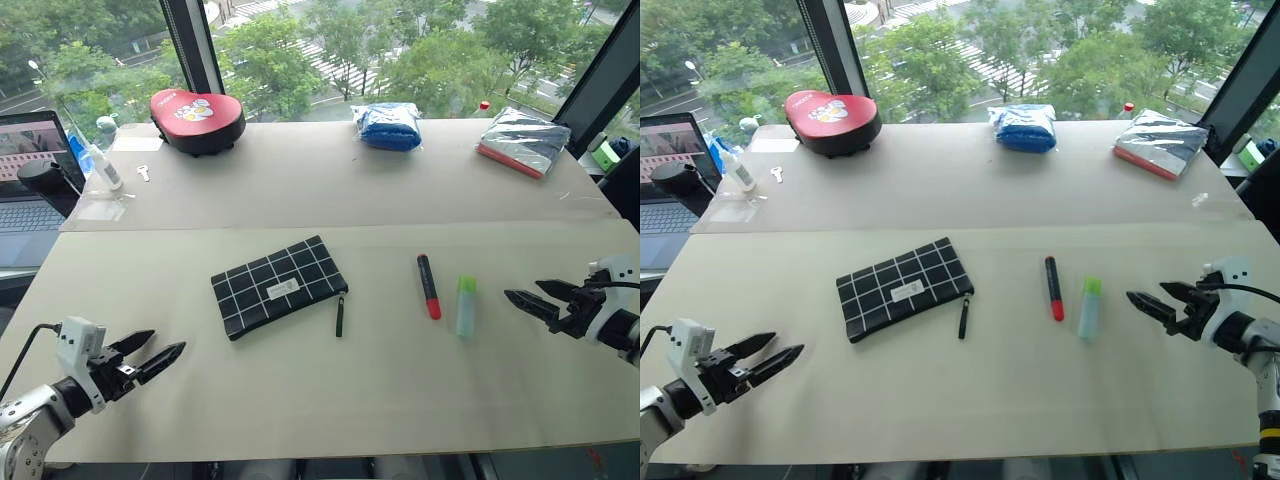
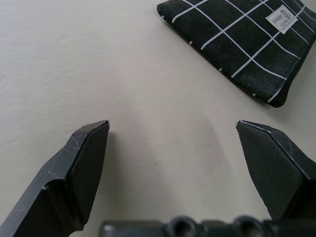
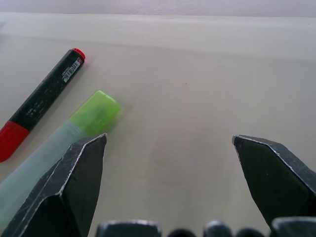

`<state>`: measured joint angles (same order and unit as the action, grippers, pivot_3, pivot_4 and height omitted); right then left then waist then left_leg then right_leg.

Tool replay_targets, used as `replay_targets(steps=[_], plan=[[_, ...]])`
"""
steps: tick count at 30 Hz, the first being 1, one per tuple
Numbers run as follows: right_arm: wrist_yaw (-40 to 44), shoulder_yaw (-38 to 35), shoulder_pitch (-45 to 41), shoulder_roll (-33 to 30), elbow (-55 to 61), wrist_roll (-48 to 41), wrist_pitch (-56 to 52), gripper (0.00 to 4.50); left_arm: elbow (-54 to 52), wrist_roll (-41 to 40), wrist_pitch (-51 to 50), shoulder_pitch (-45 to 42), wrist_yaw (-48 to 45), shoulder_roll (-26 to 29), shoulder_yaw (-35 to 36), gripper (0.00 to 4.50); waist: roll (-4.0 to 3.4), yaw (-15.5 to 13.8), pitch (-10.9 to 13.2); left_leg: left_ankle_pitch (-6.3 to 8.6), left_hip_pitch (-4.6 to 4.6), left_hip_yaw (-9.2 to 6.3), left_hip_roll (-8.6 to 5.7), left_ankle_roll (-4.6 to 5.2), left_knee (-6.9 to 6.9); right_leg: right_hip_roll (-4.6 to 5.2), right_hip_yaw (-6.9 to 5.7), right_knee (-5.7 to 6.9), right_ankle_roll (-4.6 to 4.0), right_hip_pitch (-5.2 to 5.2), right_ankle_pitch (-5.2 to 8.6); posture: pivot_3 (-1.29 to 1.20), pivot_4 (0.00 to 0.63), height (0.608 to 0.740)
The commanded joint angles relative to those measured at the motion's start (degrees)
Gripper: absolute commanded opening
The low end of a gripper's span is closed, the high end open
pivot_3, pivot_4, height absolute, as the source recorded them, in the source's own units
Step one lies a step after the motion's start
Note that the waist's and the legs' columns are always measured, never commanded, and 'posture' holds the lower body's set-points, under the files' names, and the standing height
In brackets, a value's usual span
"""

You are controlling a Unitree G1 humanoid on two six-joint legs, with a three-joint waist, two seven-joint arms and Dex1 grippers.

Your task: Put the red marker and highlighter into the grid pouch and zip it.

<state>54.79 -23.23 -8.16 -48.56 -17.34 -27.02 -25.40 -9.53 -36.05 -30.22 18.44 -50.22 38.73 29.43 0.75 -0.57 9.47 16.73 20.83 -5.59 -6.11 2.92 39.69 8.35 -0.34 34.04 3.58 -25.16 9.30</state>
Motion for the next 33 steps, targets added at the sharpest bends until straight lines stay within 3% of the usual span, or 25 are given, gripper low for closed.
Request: replay_targets(steps=[1, 8, 10, 13, 14, 15, 20, 22, 30, 33], plan=[[0.0, -1.5, 0.4, -0.4, 1.0, -0.2, 1.1, 4.5, -0.3, -0.4, -0.1, -1.1, -0.7, 1.4, 0.6, 4.42, 0.0, 0.0, 0.0, 0.0, 0.0, 0.0, 0.0, 0.0, 0.0, 0.0, 0.0, 0.0, 0.0, 0.0, 0.0, 0.0, 0.15, 0.74], [0.0, -1.6, -0.3, -0.5, 2.1, -1.0, 0.3, 4.5, 6.7, -1.5, 3.1, -6.9, -10.4, 3.9, -0.7, 4.42, -0.01, 0.0, 0.0, -0.01, -0.01, 0.0, 0.0, -0.01, 0.01, -0.01, -0.01, 0.03, -0.01, 0.0, 0.0, 0.0, 0.15, 0.74], [-0.2, -2.1, -1.5, -0.3, 2.5, -2.2, -0.7, 4.1, 9.7, 3.9, 12.6, -7.9, -13.7, 4.8, -2.5, 4.5, -0.02, 0.1, 0.0, -0.02, -0.01, 0.0, 0.0, -0.02, 0.0, -0.03, -0.02, 0.03, -0.01, -0.01, 0.0, 0.0, 0.15, 0.74], [0.0, -2.2, -3.3, -0.2, 4.5, -4.3, -2.5, 3.31, 15.1, 13.1, 29.0, -8.7, -16.8, 7.0, -5.6, 4.5, -0.02, 0.4, 0.0, -0.06, -0.02, 0.04, 0.01, -0.13, -0.01, -0.02, -0.01, 0.0, -0.11, -0.03, -0.03, 0.0, 0.15, 0.74], [0.1, -1.7, -3.9, -0.1, 5.5, -4.7, -3.2, 2.78, 16.8, 15.1, 33.1, -9.1, -17.6, 7.7, -6.4, 4.5, -0.02, 0.5, 0.0, -0.04, -0.01, 0.08, 0.02, -0.13, -0.02, -0.02, 0.01, -0.01, -0.15, -0.05, -0.04, 0.0, 0.15, 0.74], [0.1, -1.4, -4.3, -0.1, 6.1, -4.9, -3.7, 2.6, 18.0, 16.3, 35.9, -9.5, -18.2, 8.2, -7.0, 4.5, -0.02, 0.5, 0.0, -0.02, 0.0, 0.08, 0.03, -0.1, -0.02, -0.02, 0.02, -0.02, -0.17, -0.06, -0.04, 0.0, 0.15, 0.74], [0.2, 1.9, -7.0, 1.3, 11.8, -5.9, -5.7, 0.75, 22.5, 19.3, 46.1, -12.8, -19.6, 10.0, -8.4, 4.5, -0.02, 0.3, 0.0, 0.05, 0.02, 0.08, 0.05, 0.0, -0.01, -0.02, -0.01, -0.02, -0.18, -0.08, -0.04, 0.0, 0.15, 0.74], [0.8, 6.9, -10.9, 3.8, 16.8, -6.8, -7.2, 0.1, 23.6, 21.4, 50.8, -14.8, -19.9, 11.1, -9.6, 4.5, -0.02, 0.3, 0.0, 0.05, 0.02, 0.08, 0.05, 0.0, -0.01, -0.02, -0.01, -0.02, -0.18, -0.09, -0.04, 0.0, 0.15, 0.74], [0.7, 27.5, -23.2, 12.3, 20.4, 1.9, -5.9, 0.02, 23.1, 24.0, 60.4, -18.0, -20.7, 13.2, -13.6, 4.5, -0.03, 1.0, 0.0, -0.09, 0.07, 0.07, 0.06, -0.37, 0.01, -0.03, -0.18, 0.02, -0.21, -0.23, -0.07, 0.0, 0.15, 0.74], [-0.1, 32.9, -27.5, 16.0, 18.4, 6.4, -3.9, 0.02, 20.6, 24.3, 60.7, -17.4, -20.4, 13.8, -15.1, 4.5, -0.02, 1.3, 0.0, -0.08, 0.46, 0.16, 0.02, -0.4, 0.06, 0.0, -0.18, 0.06, -0.23, -0.78, -0.08, 0.0, 0.15, 0.74]])
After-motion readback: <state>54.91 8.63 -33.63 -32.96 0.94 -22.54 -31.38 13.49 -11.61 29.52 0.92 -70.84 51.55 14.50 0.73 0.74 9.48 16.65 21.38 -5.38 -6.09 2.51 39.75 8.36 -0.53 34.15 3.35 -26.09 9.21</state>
